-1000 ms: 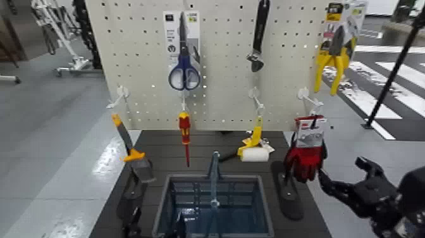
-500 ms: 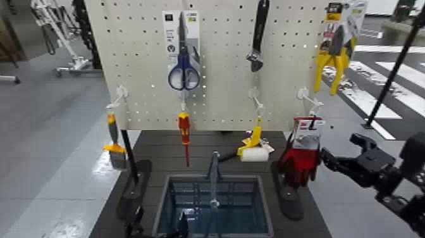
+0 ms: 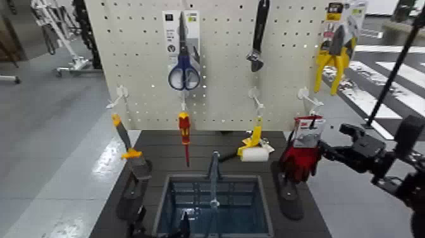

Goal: Put the red colored gloves into the crate.

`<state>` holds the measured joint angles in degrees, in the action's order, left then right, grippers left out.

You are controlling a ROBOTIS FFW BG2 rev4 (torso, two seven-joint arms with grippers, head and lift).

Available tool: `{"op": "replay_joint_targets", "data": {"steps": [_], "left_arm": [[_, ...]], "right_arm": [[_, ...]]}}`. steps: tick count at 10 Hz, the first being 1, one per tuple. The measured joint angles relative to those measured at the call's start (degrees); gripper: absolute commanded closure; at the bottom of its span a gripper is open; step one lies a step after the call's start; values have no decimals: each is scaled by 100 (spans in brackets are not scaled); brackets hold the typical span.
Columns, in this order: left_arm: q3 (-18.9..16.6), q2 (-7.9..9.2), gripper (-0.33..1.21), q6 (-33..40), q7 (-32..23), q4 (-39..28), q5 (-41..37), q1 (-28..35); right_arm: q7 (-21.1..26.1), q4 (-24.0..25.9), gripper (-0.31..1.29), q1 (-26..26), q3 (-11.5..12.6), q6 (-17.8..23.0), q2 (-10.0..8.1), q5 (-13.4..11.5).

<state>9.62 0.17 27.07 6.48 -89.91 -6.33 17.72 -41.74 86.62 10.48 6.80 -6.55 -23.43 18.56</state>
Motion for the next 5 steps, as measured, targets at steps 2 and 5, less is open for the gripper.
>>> {"op": "replay_joint_targets", "data": {"steps": [2,5], "left_arm": [[-1,0,11,-8,27,0,0,-6],[5,0,11,-9,45,0,8,-21]], "right_arm": [[-360,-343,13,295,-132,-20,-64,98],[-671,-761,14,657,-394,-7,-113,179]]}}
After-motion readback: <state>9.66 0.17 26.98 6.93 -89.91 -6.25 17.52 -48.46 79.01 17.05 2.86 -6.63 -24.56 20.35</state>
